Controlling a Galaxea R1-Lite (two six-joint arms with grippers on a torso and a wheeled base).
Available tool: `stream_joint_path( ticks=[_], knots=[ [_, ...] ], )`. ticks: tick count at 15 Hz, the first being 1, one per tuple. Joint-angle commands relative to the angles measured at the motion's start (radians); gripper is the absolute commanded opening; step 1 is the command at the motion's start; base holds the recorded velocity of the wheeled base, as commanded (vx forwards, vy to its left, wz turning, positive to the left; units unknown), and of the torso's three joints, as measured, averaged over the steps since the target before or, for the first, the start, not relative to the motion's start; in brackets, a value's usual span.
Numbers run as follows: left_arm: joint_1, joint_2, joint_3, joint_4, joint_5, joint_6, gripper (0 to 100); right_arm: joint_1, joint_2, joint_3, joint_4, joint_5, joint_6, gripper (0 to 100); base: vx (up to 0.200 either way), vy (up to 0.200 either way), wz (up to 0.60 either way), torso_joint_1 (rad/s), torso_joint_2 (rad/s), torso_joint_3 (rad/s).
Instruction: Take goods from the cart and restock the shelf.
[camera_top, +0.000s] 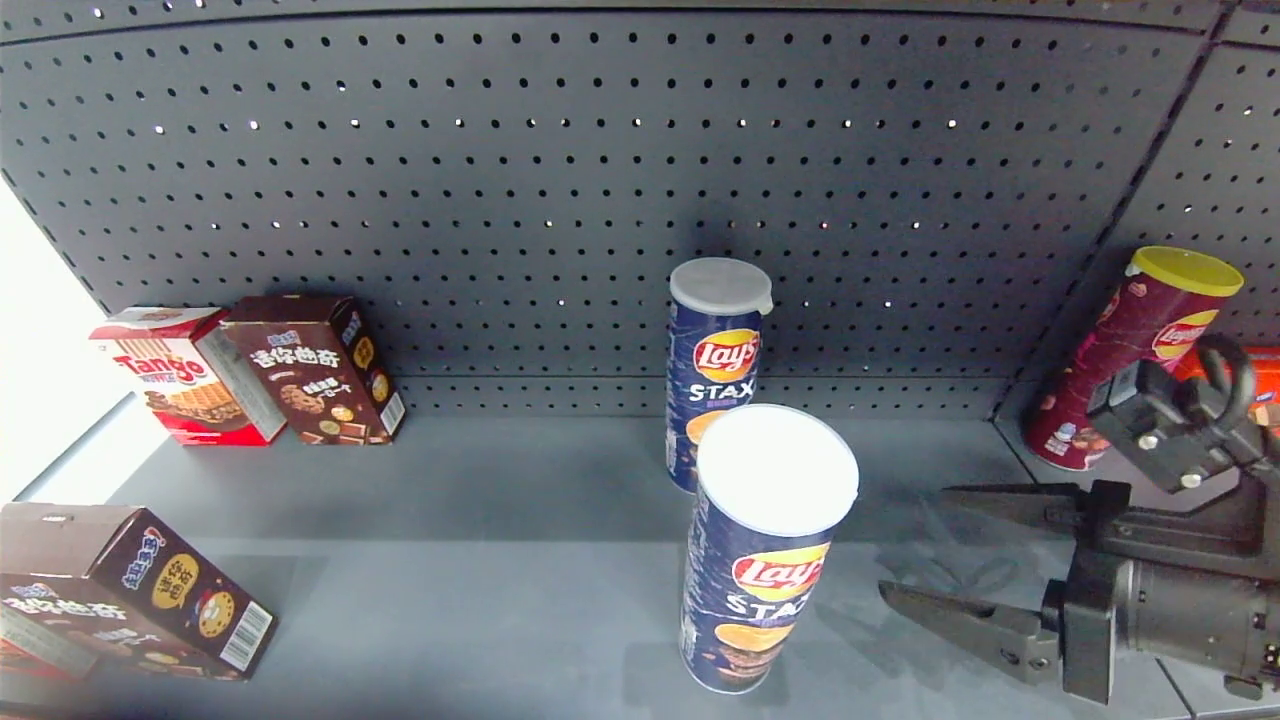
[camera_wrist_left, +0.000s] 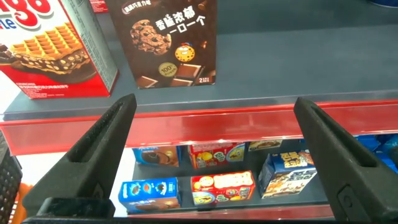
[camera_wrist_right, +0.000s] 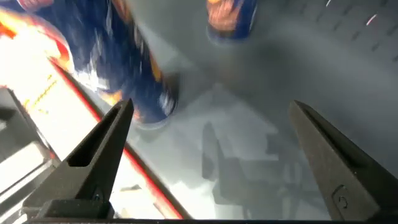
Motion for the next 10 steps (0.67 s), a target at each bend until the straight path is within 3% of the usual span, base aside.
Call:
stream_joint_path(
  ticks=[1,10],
  knots=[
    [0.000,0.002,0.000,0.000,0.000,0.000,100,0.003,0.015,0.032,-0.004,0.001,0.000,100,0.000,0.000,0.00,0.000,0.00,0.000],
    [0.000,0.002,0.000,0.000,0.000,0.000,100,0.030,0.092,0.033,-0.007,-0.039,-0.002,100,0.000,0.000,0.00,0.000,0.00,0.000]
  ],
)
